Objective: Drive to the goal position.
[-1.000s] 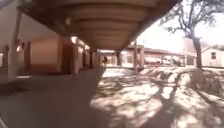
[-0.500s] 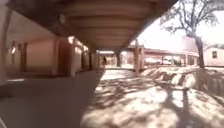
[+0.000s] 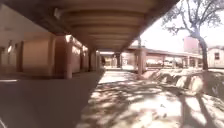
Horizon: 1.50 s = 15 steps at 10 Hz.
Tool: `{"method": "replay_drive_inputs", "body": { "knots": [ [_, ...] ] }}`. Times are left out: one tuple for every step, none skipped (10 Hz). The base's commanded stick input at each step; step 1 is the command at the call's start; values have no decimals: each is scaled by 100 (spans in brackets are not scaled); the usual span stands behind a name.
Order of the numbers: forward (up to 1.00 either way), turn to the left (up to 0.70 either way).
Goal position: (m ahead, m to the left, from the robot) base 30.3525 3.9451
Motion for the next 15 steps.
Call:
{"method": "replay_drive_inputs", "body": {
  "knots": [
    [85,0],
    [85,0],
    [85,0],
    [85,0],
    [85,0],
    [85,0],
    [85,0],
    [85,0],
    [85,0],
    [85,0],
    [85,0],
    [85,0],
    [85,0],
    [85,0],
    [85,0]
  ]
}}
